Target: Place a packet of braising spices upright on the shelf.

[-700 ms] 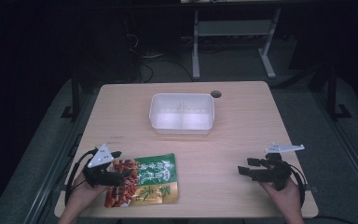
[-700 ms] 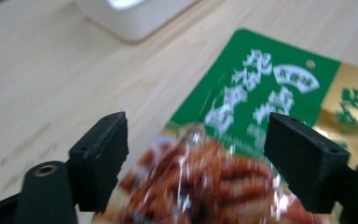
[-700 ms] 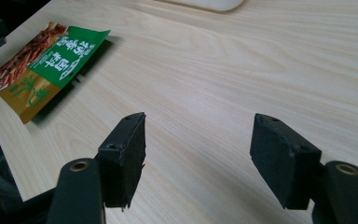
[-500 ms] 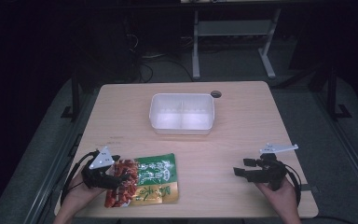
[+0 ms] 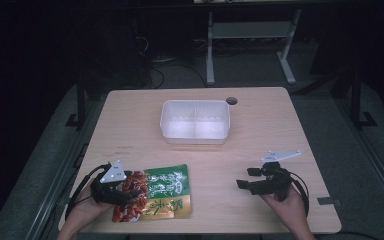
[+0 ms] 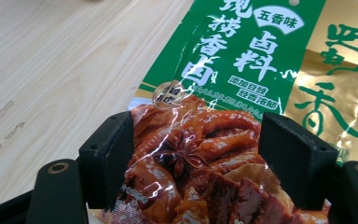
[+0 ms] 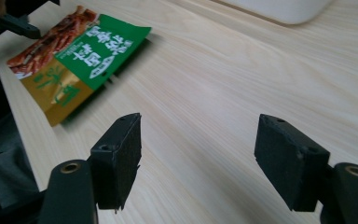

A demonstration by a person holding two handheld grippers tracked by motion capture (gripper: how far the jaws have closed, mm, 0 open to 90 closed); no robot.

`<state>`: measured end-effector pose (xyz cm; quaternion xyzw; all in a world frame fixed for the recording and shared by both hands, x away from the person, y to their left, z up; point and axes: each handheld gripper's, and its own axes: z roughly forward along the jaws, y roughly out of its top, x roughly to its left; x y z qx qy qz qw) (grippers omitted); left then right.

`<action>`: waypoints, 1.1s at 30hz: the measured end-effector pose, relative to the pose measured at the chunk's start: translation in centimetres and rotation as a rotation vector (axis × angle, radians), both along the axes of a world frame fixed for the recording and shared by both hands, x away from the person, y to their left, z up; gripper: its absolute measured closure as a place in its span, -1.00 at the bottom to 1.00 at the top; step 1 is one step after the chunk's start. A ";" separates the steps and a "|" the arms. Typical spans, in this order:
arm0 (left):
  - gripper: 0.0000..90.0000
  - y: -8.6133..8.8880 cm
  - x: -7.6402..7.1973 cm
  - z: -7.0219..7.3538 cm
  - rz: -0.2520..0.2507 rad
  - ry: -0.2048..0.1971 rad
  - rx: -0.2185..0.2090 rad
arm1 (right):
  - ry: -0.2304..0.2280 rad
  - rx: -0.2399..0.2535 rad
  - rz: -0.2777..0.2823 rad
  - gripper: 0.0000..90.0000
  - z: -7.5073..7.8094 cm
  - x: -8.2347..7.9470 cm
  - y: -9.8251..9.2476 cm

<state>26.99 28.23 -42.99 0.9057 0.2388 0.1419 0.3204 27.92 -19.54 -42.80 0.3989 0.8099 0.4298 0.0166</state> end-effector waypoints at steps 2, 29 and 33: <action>-0.42 0.0 0.0 0.0 -0.003 0.006 0.003 | 0.009 0.007 0.018 -0.32 0.1 0.3 0.9; -0.35 0.4 0.2 -0.2 -0.021 0.040 -0.014 | 0.144 -0.025 0.236 -0.32 -0.9 3.5 13.5; -0.36 0.4 0.3 -0.1 -0.022 0.041 -0.016 | 0.159 -0.022 0.233 -0.31 -1.0 3.7 14.0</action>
